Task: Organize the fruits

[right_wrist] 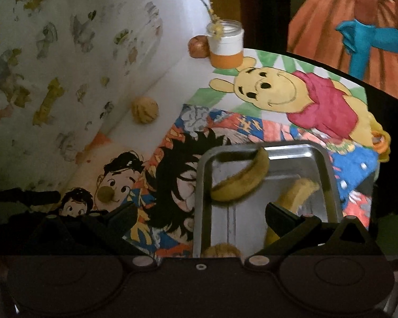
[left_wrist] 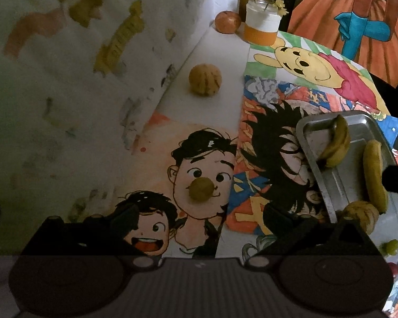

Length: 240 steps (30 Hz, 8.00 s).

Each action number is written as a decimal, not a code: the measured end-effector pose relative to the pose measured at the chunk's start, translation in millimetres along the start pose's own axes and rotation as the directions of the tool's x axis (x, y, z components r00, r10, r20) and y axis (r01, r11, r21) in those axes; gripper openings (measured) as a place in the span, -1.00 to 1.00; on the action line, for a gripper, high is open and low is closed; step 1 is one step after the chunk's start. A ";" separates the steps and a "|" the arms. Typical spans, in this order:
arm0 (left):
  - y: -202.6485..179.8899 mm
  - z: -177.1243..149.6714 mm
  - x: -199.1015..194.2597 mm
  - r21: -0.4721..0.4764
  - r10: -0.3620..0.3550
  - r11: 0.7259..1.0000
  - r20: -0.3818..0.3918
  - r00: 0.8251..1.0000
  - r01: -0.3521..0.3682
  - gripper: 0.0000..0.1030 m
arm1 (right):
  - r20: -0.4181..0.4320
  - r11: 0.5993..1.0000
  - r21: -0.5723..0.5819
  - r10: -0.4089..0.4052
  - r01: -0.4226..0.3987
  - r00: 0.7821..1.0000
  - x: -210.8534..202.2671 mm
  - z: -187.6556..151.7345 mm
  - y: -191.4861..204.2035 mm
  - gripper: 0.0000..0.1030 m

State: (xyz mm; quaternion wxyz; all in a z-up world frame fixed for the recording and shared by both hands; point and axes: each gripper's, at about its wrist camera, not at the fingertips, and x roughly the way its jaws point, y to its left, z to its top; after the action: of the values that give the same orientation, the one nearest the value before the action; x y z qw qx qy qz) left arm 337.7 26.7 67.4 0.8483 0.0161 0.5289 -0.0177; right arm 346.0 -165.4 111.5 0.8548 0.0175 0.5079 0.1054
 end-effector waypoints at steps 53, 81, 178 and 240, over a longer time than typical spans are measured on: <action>9.7 -9.0 57.1 -0.057 -0.011 0.998 0.072 0.997 0.015 -0.30 | 0.023 0.878 -0.448 0.197 -0.166 0.980 213.3 126.9 96.0 0.13; 13.8 -8.7 53.4 -0.083 -0.012 0.996 0.046 0.999 0.016 -0.39 | 0.023 0.916 -0.349 0.221 -0.199 0.975 166.8 85.4 72.0 0.03; -176.9 18.4 62.5 0.228 -0.153 0.958 -0.098 0.983 0.172 -0.38 | 0.065 0.971 0.201 -0.143 0.128 0.988 8.8 -111.3 -123.5 0.04; -150.7 5.4 24.0 0.084 -0.085 0.993 -0.014 0.996 0.086 0.71 | 0.148 0.983 0.128 -0.148 0.130 0.978 -15.1 -114.8 -123.6 0.70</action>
State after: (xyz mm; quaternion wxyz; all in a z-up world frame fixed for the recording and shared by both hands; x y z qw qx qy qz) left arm 346.1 -124.3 47.0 0.8427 0.0293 0.5322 -0.0762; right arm 259.0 -298.0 52.0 0.8948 0.0407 0.4444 0.0134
